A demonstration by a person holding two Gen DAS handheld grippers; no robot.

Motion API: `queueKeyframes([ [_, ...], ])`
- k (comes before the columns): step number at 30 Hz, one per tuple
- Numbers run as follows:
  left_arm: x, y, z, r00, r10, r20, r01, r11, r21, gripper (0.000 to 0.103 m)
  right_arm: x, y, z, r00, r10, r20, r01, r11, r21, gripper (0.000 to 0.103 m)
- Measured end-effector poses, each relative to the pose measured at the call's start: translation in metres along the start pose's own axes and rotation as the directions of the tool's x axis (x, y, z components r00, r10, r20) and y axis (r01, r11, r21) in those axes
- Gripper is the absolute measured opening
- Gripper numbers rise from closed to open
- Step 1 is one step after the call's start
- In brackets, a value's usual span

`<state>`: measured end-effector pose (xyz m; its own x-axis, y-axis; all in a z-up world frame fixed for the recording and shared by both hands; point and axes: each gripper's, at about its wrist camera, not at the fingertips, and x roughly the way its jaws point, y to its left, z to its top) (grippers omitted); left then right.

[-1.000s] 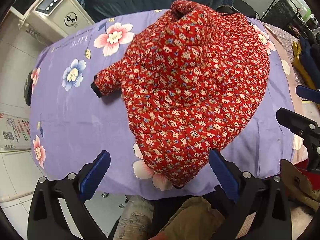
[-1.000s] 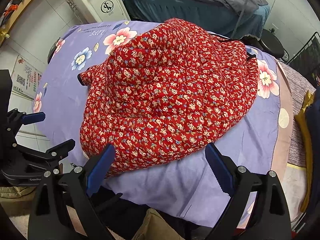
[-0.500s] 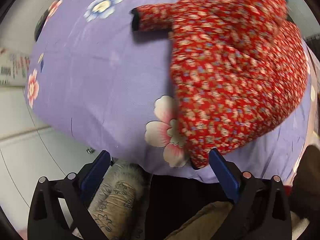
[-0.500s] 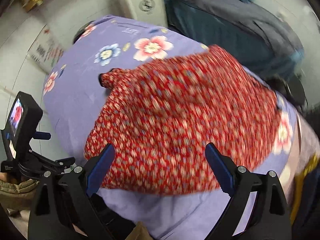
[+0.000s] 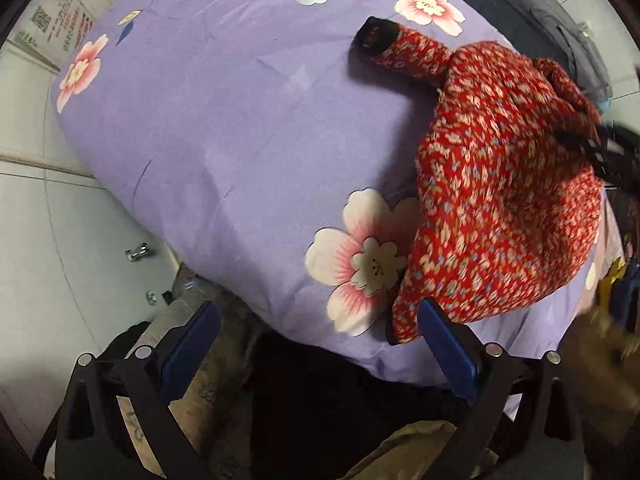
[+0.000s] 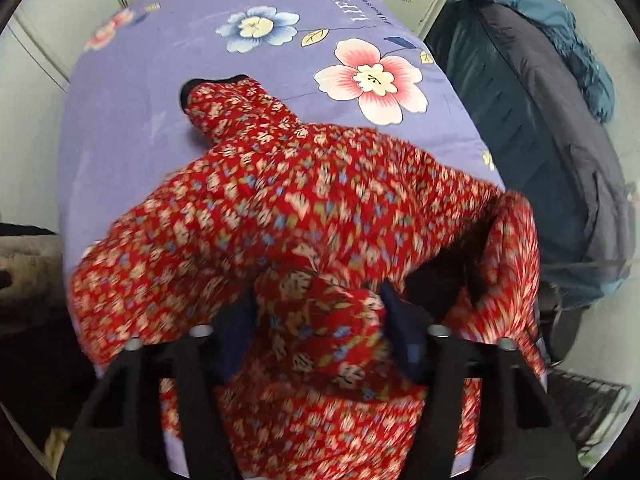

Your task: Fold large clothes

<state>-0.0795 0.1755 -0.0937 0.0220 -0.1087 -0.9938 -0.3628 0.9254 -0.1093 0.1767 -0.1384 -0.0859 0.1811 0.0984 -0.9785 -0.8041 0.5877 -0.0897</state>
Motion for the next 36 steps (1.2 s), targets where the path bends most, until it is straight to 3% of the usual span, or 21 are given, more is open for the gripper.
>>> queueKeyframes([
  [2,0.001,-0.012,0.008,1.000,-0.026,0.004,0.026,0.999,0.030,0.097,-0.016,-0.013,-0.029,0.999,0.036,0.018,-0.037,0.997,0.067,0.035],
  [4,-0.001,-0.038,0.017,0.997,-0.070,0.024,0.066,0.990,0.125,0.097,-0.034,-0.034,-0.071,0.995,0.088,0.043,-0.094,0.978,0.188,0.030],
  [7,-0.003,-0.086,0.022,0.987,-0.156,0.030,0.138,0.935,0.328,0.097,-0.050,-0.058,-0.145,0.991,0.119,0.055,-0.131,0.915,0.382,0.028],
  [9,-0.003,-0.135,0.013,0.977,-0.215,-0.013,0.190,0.833,0.519,0.097,-0.056,-0.063,-0.201,0.994,0.103,0.042,-0.110,0.859,0.501,0.028],
  [12,0.002,-0.197,-0.016,0.975,-0.207,-0.086,0.199,0.629,0.752,0.097,-0.052,-0.057,-0.271,0.996,0.087,-0.010,-0.059,0.750,0.658,0.028],
  [13,0.006,-0.216,-0.033,0.978,-0.184,-0.101,0.187,0.540,0.821,0.097,-0.049,-0.052,-0.286,0.995,0.092,-0.028,-0.047,0.722,0.690,0.028],
  [14,0.009,-0.238,-0.053,0.982,-0.155,-0.107,0.164,0.425,0.890,0.097,-0.045,-0.045,-0.302,0.994,0.096,-0.052,-0.030,0.699,0.714,0.028],
  [16,0.012,-0.255,-0.077,0.982,-0.156,-0.108,0.152,0.313,0.937,0.097,-0.035,-0.028,-0.324,0.988,0.088,-0.128,0.033,0.686,0.727,0.028],
  [17,0.013,-0.259,-0.082,0.978,-0.168,-0.125,0.171,0.294,0.940,0.097,-0.025,-0.019,-0.338,0.975,0.123,-0.185,0.056,0.671,0.739,0.028],
  [18,0.014,-0.257,-0.078,0.976,-0.174,-0.134,0.182,0.301,0.936,0.097,-0.020,-0.014,-0.347,0.967,0.149,-0.206,0.059,0.656,0.753,0.028],
  [19,0.017,-0.254,-0.071,0.975,-0.178,-0.136,0.190,0.335,0.923,0.097,-0.025,-0.005,-0.358,0.971,0.121,-0.207,0.085,0.633,0.769,0.028],
  [21,0.024,-0.241,-0.047,0.977,-0.180,-0.117,0.188,0.450,0.873,0.097,-0.056,0.000,-0.357,0.991,0.022,-0.131,0.088,0.632,0.770,0.030],
  [22,0.028,-0.230,-0.032,0.978,-0.179,-0.105,0.184,0.517,0.836,0.097,-0.070,0.000,-0.352,0.995,-0.017,-0.094,0.083,0.639,0.765,0.047],
  [23,0.030,-0.222,-0.018,0.979,-0.178,-0.095,0.181,0.564,0.806,0.097,-0.089,-0.002,-0.343,0.996,-0.074,-0.050,0.087,0.653,0.753,0.078],
  [24,0.036,-0.207,-0.002,0.982,-0.174,-0.078,0.172,0.632,0.755,0.097,-0.105,-0.006,-0.329,0.992,-0.126,-0.005,0.089,0.673,0.734,0.091],
  [26,0.047,-0.184,0.017,0.988,-0.147,-0.048,0.139,0.713,0.688,0.097,-0.123,-0.011,-0.296,0.983,-0.171,0.070,0.076,0.719,0.691,0.091],
  [29,0.047,-0.154,0.031,0.993,-0.118,-0.002,0.093,0.769,0.632,0.097,-0.138,-0.018,-0.232,0.971,-0.133,0.198,-0.008,0.812,0.584,0.091],
  [31,0.046,-0.131,0.037,0.994,-0.099,0.037,0.059,0.812,0.581,0.097,-0.131,-0.013,-0.186,0.965,-0.042,0.259,-0.092,0.869,0.486,0.091],
  [33,0.040,-0.108,0.041,0.995,-0.081,0.063,0.035,0.848,0.528,0.097,-0.100,0.006,-0.132,0.976,0.099,0.197,-0.165,0.919,0.357,0.091],
  [35,0.037,-0.082,0.043,0.994,-0.062,0.087,0.015,0.887,0.461,0.097,-0.064,0.042,-0.094,0.983,0.157,0.099,-0.174,0.966,0.190,0.091],
  [36,0.033,-0.071,0.042,0.994,-0.057,0.093,0.011,0.900,0.436,0.097,-0.039,0.066,-0.079,0.984,0.179,0.010,-0.179,0.981,0.069,0.091],
])
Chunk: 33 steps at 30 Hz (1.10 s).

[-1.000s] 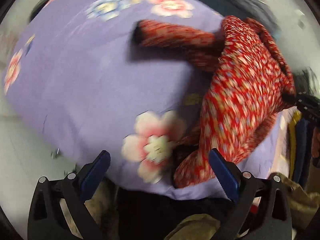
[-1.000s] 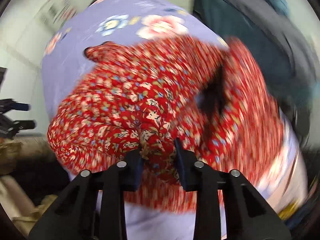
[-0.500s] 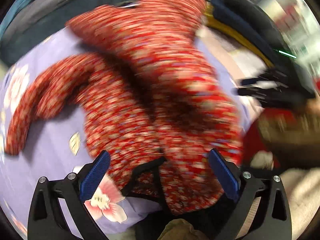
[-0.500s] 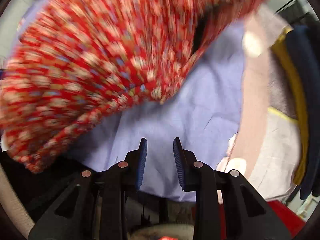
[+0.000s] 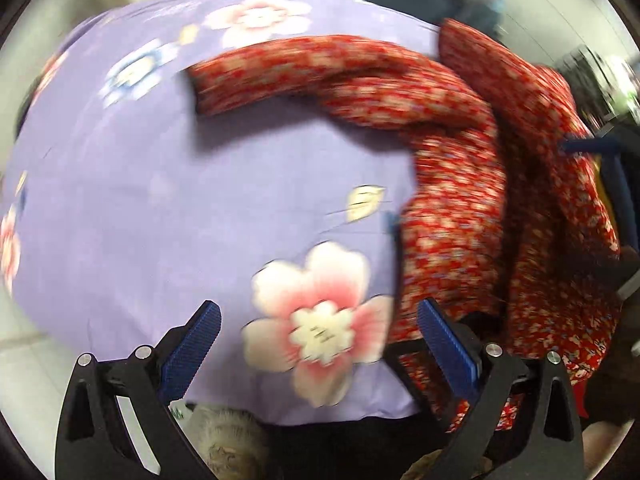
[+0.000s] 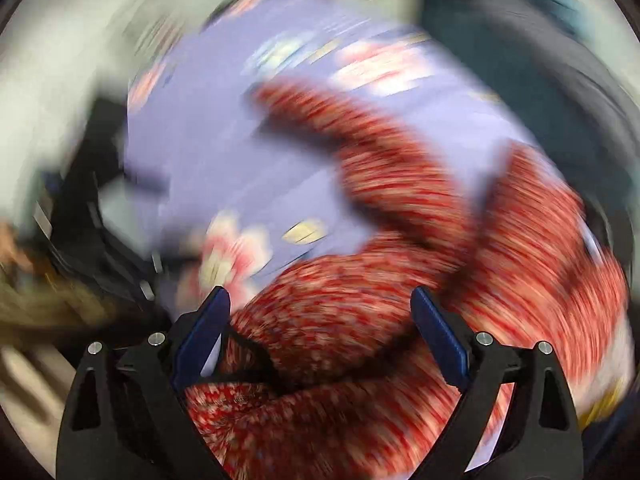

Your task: Fold large clothes

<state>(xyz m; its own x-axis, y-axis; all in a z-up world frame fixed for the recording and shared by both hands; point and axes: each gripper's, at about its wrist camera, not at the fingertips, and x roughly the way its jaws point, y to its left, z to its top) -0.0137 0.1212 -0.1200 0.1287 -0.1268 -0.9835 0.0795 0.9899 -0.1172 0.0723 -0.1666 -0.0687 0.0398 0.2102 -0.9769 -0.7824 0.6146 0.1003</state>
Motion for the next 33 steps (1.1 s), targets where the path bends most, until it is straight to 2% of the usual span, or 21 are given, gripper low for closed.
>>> queueKeyframes([
  [2,-0.003,0.019,-0.011,1.000,0.010,0.005,-0.009,0.998,-0.068,0.097,0.049,0.043,0.005,0.986,-0.045,-0.158,0.008,0.975,-0.222,0.091],
  [3,-0.005,0.025,-0.015,1.000,0.013,0.005,-0.012,0.996,-0.091,0.095,0.074,0.063,0.000,0.968,-0.046,-0.246,-0.034,0.949,-0.313,0.091],
  [4,-0.002,0.031,-0.022,0.997,0.068,-0.021,-0.070,0.994,-0.089,0.096,0.093,0.080,-0.011,0.952,-0.056,-0.301,-0.063,0.926,-0.371,0.091],
  [6,0.001,0.036,-0.031,0.988,0.152,-0.038,-0.154,0.986,-0.058,0.096,0.128,0.092,-0.015,0.932,-0.073,-0.354,-0.080,0.913,-0.399,0.091],
  [8,-0.001,0.043,-0.038,0.990,0.131,-0.050,-0.135,0.988,-0.073,0.096,0.164,0.101,-0.025,0.902,-0.181,-0.391,-0.041,0.867,-0.497,0.091],
  [9,-0.005,0.049,-0.041,0.995,0.096,-0.041,-0.100,0.989,-0.106,0.096,0.178,0.105,-0.034,0.888,-0.253,-0.383,-0.012,0.821,-0.571,0.091],
  [10,-0.009,0.054,-0.043,0.997,0.076,-0.028,-0.079,0.988,-0.136,0.096,0.182,0.105,-0.037,0.889,-0.276,-0.366,0.005,0.804,-0.595,0.084],
  [11,-0.013,0.061,-0.043,0.998,0.061,-0.015,-0.062,0.983,-0.174,0.096,0.180,0.104,-0.038,0.899,-0.288,-0.330,0.035,0.798,-0.602,0.051],
  [12,-0.015,0.065,-0.043,0.999,0.054,-0.010,-0.054,0.980,-0.192,0.096,0.172,0.095,-0.032,0.914,-0.309,-0.261,0.111,0.812,-0.572,0.033],
  [13,-0.019,0.068,-0.041,0.999,0.043,-0.005,-0.043,0.977,-0.208,0.096,0.162,0.084,-0.025,0.930,-0.279,-0.241,0.124,0.852,-0.509,0.011],
  [15,-0.029,0.068,-0.036,1.000,0.009,0.015,-0.005,0.974,-0.226,0.096,0.133,0.054,-0.005,0.968,-0.177,-0.181,0.110,0.939,-0.327,0.007],
  [16,-0.035,0.065,-0.032,0.999,-0.014,0.033,0.021,0.974,-0.226,0.096,0.107,0.034,0.009,0.982,-0.173,-0.079,0.150,0.959,-0.240,0.007],
  [18,-0.056,0.052,-0.016,0.991,-0.092,0.099,0.111,0.971,-0.213,0.096,0.046,-0.006,0.035,0.979,-0.174,0.110,0.182,0.981,-0.066,0.006],
  [20,-0.078,0.041,0.000,0.971,-0.175,0.164,0.206,0.959,-0.197,0.096,-0.003,-0.038,0.051,0.956,-0.190,0.222,0.177,0.981,0.079,0.007],
  [21,-0.092,0.031,0.012,0.951,-0.225,0.210,0.264,0.947,-0.182,0.096,-0.024,-0.049,0.064,0.941,-0.201,0.271,0.170,0.976,0.132,0.007],
  [22,-0.105,0.022,0.022,0.931,-0.265,0.251,0.310,0.937,-0.162,0.096,-0.054,-0.058,0.069,0.911,-0.231,0.341,0.174,0.966,0.190,0.007],
  [24,-0.121,0.005,0.036,0.908,-0.292,0.300,0.340,0.933,-0.122,0.097,-0.102,-0.062,0.062,0.847,-0.279,0.452,0.166,0.948,0.272,0.007],
  [27,-0.124,-0.021,0.054,0.919,-0.216,0.330,0.247,0.968,-0.053,0.097,-0.144,-0.067,0.060,0.785,-0.296,0.544,0.100,0.927,0.361,0.007],
  [28,-0.121,-0.025,0.060,0.915,-0.243,0.323,0.273,0.961,-0.052,0.097,-0.158,-0.068,0.055,0.764,-0.315,0.563,0.103,0.921,0.376,0.007],
  [31,-0.106,-0.043,0.073,0.897,-0.345,0.275,0.378,0.923,-0.077,0.097,-0.174,-0.072,0.042,0.731,-0.358,0.581,0.128,0.908,0.399,0.007],
  [33,-0.087,-0.063,0.078,0.908,-0.358,0.217,0.379,0.923,-0.064,0.096,-0.179,-0.070,0.031,0.707,-0.373,0.601,0.130,0.904,0.408,0.007],
])
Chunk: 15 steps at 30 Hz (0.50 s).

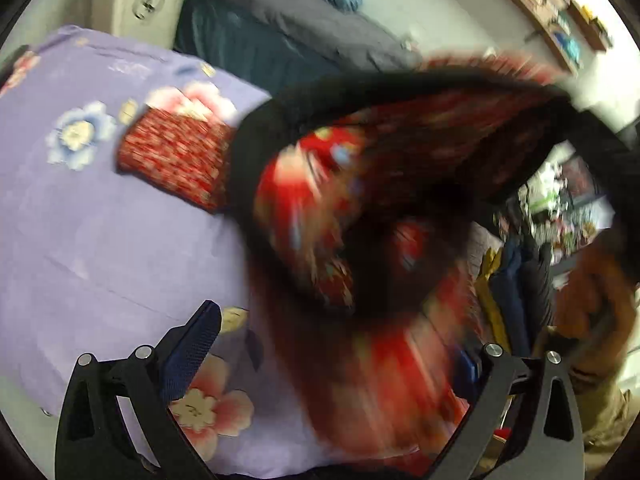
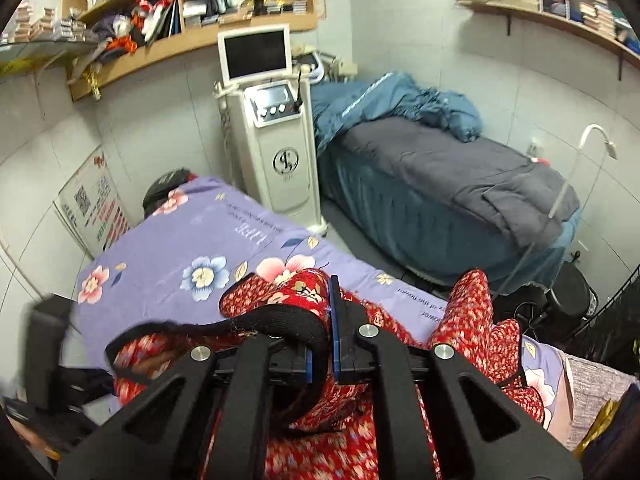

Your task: Fold large clothes

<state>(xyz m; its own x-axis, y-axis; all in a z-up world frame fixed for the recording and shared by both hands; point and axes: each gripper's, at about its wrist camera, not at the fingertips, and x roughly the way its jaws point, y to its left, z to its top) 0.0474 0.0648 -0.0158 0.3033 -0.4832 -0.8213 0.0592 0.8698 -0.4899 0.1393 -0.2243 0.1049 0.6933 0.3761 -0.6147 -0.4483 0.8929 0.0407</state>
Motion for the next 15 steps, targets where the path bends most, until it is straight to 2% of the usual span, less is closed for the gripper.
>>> queueKeyframes([
  [1,0.014,-0.007,-0.005,0.998,-0.034,-0.048,0.033,0.999,-0.016,0.090,-0.010,0.001,-0.004,1.000,-0.012,0.027,0.013,1.000,-0.009,0.007],
  [2,0.018,-0.018,-0.010,0.993,-0.099,-0.066,0.098,0.995,-0.021,0.060,-0.019,0.001,-0.007,0.999,-0.024,0.045,0.024,1.000,-0.012,0.007],
  [3,0.018,-0.026,-0.011,0.988,-0.137,-0.068,0.137,0.991,-0.008,0.041,-0.019,0.002,-0.008,0.998,-0.027,0.053,0.028,1.000,-0.005,0.007],
  [4,0.011,-0.041,-0.011,0.991,-0.121,-0.054,0.123,0.992,0.041,0.039,-0.030,-0.003,-0.009,0.996,-0.045,0.072,0.045,0.999,0.011,0.007],
  [5,0.003,-0.050,-0.009,0.995,-0.094,-0.029,0.097,0.991,0.088,0.028,-0.039,-0.002,-0.009,0.994,-0.066,0.091,0.064,0.998,0.015,0.007],
  [7,-0.032,-0.080,0.003,0.997,-0.050,0.066,0.036,0.979,0.201,0.021,-0.066,-0.013,-0.004,0.984,-0.100,0.149,0.097,0.995,0.030,0.007],
  [9,-0.067,-0.101,0.019,0.988,-0.068,0.136,0.031,0.966,0.257,0.015,-0.110,-0.026,0.004,0.966,-0.118,0.229,0.108,0.993,0.056,0.007],
  [12,-0.131,-0.145,0.032,0.964,-0.117,0.240,0.018,0.926,0.377,0.014,-0.175,-0.028,0.015,0.923,-0.133,0.361,0.134,0.991,0.025,0.007],
  [14,-0.188,-0.189,0.020,0.927,-0.149,0.345,-0.055,0.853,0.519,0.014,-0.227,-0.029,0.023,0.885,-0.117,0.451,0.121,0.992,0.021,0.007],
  [15,-0.207,-0.204,0.014,0.911,-0.165,0.377,-0.084,0.822,0.563,0.014,-0.260,-0.030,0.026,0.854,-0.113,0.509,0.112,0.993,0.033,0.007],
])
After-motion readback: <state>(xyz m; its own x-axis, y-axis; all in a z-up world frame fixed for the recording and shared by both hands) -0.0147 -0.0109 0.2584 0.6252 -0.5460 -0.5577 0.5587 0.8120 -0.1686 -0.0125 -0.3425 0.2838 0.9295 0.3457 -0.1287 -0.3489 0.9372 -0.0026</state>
